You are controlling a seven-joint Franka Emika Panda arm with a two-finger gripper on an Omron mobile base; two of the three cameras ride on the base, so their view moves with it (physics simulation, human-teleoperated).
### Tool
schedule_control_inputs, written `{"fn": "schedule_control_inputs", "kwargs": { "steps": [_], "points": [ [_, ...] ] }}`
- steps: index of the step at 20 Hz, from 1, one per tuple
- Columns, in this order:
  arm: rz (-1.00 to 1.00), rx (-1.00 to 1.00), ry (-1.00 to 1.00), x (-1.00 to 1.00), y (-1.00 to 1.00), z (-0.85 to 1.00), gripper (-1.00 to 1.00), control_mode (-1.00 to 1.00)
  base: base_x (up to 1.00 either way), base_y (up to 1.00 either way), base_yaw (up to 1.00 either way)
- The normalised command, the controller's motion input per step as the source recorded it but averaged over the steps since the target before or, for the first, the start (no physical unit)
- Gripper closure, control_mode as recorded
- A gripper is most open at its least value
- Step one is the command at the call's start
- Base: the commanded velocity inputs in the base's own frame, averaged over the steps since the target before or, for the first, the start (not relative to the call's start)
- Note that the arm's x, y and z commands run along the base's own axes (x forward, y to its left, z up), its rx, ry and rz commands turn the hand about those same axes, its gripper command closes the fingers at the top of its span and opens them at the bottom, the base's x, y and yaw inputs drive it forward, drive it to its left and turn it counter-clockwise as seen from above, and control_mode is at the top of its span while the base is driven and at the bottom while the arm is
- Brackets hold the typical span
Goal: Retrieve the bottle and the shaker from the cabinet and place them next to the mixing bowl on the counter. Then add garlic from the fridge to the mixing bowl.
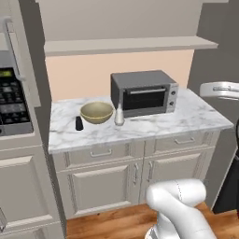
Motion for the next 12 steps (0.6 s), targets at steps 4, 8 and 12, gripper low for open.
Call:
{"fn": "schedule_control_inputs", "kwargs": {
  "steps": [4, 8, 12],
  "points": [
    [0.00, 0.00, 0.00, 0.00, 0.00, 0.00, -1.00, 1.00, -1.00, 0.13, -0.18],
    [0.00, 0.00, 0.00, 0.00, 0.00, 0.00, -1.00, 1.00, -1.00, 0.14, -0.34],
    [0.00, 0.00, 0.00, 0.00, 0.00, 0.00, -1.00, 1.00, -1.00, 0.37, -0.56]
  ]
}}
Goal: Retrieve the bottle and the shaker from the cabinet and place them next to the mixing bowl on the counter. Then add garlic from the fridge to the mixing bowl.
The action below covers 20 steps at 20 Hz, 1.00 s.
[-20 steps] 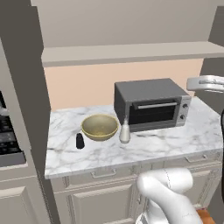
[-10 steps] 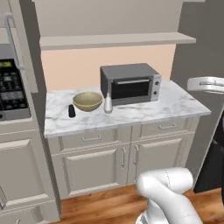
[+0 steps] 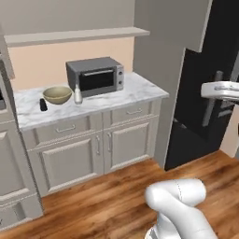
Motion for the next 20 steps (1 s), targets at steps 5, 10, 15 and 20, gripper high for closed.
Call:
{"fn": "schedule_control_inputs", "kwargs": {
  "steps": [5, 10, 15, 20],
  "points": [
    [0.00, 0.00, 0.00, 0.00, 0.00, 0.00, -1.00, 1.00, -0.88, 0.18, -0.63],
    [0.00, 0.00, 0.00, 0.00, 0.00, 0.00, -1.00, 1.00, 0.37, -0.80, -0.42],
    [0.00, 0.00, 0.00, 0.00, 0.00, 0.00, -1.00, 1.00, 0.99, -1.00, 0.18],
    [0.00, 0.00, 0.00, 0.00, 0.00, 0.00, -1.00, 1.00, 0.97, -1.00, 0.29]
  ]
}}
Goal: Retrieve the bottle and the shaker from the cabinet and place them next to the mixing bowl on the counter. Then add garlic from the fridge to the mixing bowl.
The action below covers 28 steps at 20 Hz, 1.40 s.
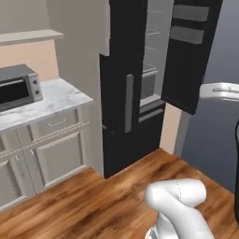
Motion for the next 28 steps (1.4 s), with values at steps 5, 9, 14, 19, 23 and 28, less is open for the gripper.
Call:
{"fn": "schedule_control_inputs", "kwargs": {
  "steps": [5, 9, 14, 19, 23, 28],
  "points": [
    [0.00, 0.00, 0.00, 0.00, 0.00, 0.00, -1.00, 1.00, 1.00, -1.00, 0.33],
    [0.00, 0.00, 0.00, 0.00, 0.00, 0.00, -1.00, 1.00, 0.75, -1.00, 0.41],
    [0.00, 0.00, 0.00, 0.00, 0.00, 0.00, -1.00, 1.00, 0.62, -1.00, 0.41],
    [0.00, 0.00, 0.00, 0.00, 0.00, 0.00, -1.00, 1.00, 1.00, -0.89, 0.09],
    [0.00, 0.00, 0.00, 0.00, 0.00, 0.00, -1.00, 1.00, 1.00, 0.04, -0.01],
    [0.00, 0.00, 0.00, 0.00, 0.00, 0.00, -1.00, 1.00, 0.64, 0.82, 0.00]
  ]
}}
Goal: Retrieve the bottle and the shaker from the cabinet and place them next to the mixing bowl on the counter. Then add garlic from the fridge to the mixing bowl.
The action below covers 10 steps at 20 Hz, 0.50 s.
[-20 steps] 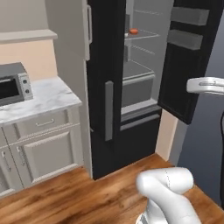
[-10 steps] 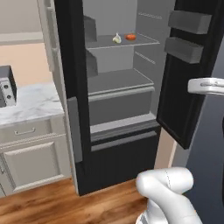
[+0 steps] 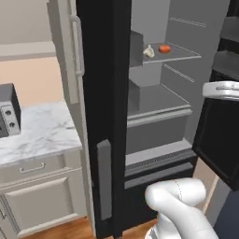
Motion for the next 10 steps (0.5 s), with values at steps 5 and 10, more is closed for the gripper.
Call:
{"fn": "schedule_control_inputs", "kwargs": {
  "steps": [5, 10],
  "points": [
    [0.00, 0.00, 0.00, 0.00, 0.00, 0.00, -1.00, 1.00, 0.98, -0.32, 0.10],
    [0.00, 0.00, 0.00, 0.00, 0.00, 0.00, -1.00, 1.00, 0.65, -0.71, 0.22]
  ]
}}
